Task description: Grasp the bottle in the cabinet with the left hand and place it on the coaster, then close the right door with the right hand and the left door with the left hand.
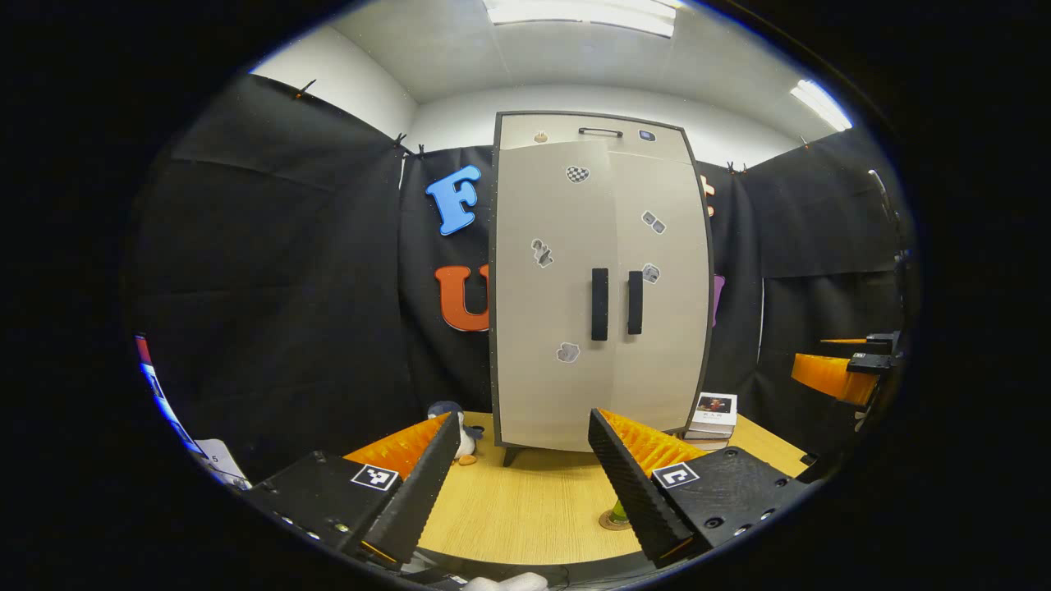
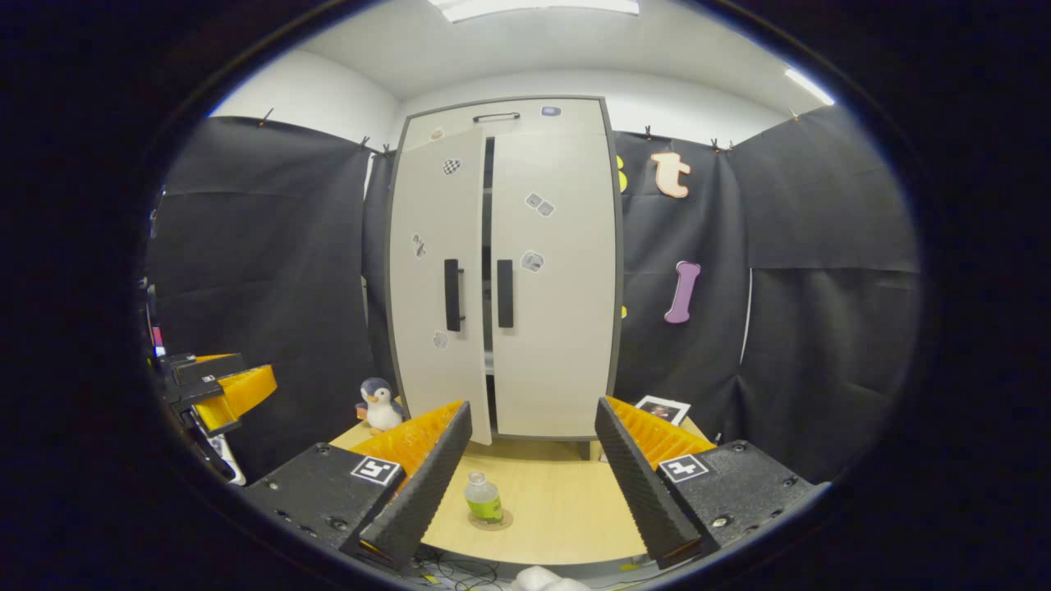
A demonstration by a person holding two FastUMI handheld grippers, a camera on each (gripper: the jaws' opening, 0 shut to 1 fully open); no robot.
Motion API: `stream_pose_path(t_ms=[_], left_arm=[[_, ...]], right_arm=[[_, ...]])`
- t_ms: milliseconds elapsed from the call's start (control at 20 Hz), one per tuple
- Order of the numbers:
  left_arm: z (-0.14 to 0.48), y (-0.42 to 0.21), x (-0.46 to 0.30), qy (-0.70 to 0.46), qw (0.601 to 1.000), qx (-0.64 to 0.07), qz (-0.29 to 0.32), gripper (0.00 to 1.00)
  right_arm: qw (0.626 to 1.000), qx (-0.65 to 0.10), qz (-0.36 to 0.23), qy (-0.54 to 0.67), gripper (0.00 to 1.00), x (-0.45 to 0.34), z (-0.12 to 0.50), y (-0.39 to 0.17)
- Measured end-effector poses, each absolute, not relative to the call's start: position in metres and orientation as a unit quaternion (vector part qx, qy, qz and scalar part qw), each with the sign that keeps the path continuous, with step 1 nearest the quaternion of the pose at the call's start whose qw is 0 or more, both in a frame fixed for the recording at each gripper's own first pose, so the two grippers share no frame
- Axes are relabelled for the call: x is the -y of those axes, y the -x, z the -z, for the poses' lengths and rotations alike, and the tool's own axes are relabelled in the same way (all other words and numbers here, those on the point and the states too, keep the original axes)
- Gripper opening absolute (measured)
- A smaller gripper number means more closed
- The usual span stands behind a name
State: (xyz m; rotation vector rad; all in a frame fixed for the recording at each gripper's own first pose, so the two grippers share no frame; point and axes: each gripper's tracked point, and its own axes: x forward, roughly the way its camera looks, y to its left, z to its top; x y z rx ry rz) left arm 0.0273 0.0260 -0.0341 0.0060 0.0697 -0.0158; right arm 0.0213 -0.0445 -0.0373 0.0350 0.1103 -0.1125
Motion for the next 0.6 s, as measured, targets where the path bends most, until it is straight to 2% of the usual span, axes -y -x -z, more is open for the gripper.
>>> stream_pose_path(t_ms=[600], left_arm=[[0.0301,-0.0278,-0.0175,-0.007,0.999,-0.031,0.019,0.96]], right_arm=[[0.997,-0.048,0.061,-0.016,0.99,0.0482,0.0341,-0.0156]])
